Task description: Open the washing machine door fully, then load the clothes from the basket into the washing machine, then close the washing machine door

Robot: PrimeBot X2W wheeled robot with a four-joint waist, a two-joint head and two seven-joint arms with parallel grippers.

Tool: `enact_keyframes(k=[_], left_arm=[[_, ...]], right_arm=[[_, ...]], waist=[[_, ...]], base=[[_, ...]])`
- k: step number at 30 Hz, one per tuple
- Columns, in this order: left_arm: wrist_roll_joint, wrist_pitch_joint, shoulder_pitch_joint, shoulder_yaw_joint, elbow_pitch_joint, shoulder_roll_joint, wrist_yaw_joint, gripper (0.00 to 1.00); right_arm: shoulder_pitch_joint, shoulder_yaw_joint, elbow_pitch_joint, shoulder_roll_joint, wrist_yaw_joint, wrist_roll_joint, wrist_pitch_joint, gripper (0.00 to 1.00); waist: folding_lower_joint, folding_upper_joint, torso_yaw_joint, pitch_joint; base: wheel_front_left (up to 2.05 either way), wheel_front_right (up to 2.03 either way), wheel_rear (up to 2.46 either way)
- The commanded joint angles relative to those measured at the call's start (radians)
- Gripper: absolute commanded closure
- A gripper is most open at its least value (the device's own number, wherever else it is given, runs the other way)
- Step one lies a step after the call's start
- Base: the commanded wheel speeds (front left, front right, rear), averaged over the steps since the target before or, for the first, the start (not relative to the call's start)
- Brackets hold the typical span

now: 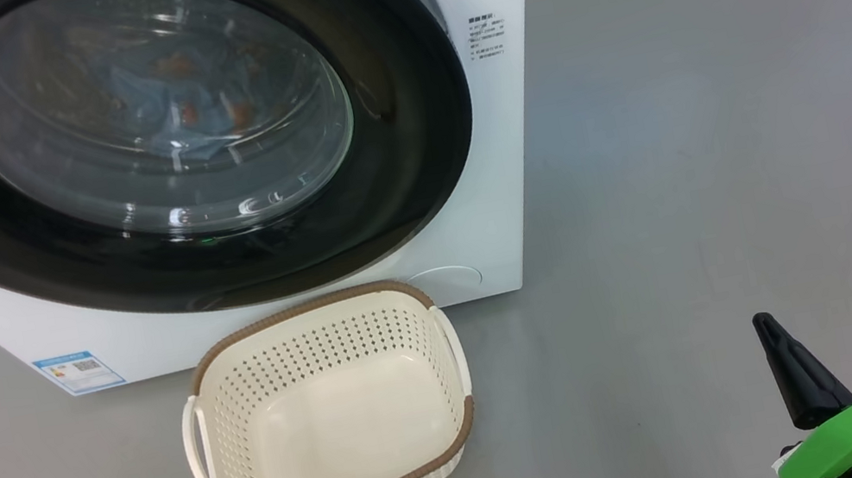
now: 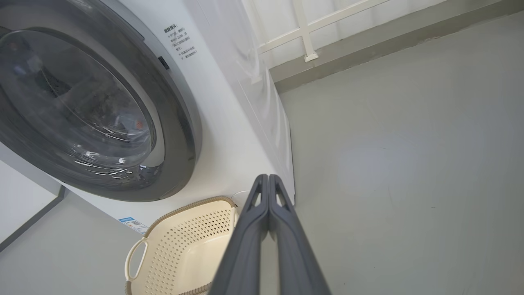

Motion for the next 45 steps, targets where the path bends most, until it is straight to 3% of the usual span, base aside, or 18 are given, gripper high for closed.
enact_keyframes(k=[1, 45], left_arm=[[-0.032, 0.005, -0.014, 0.012, -0.021, 0.017, 0.0, 1.0], [-0.446, 0.13, -0.048, 0.057, -0.019, -0.018, 0.0, 1.0]], right_arm=[[-0.014, -0.006, -0.025, -0.008, 0.0, 0.026, 0.004, 1.0], [-0.015, -0.057, -0.058, 0.025, -0.001, 0.399, 0.126, 1.0]], waist=[[0.0013, 0.0, 0.001, -0.003], [0.0, 0.0, 0.014, -0.037]], base=[[0.0, 0.0, 0.0], [0.0, 0.0, 0.0]])
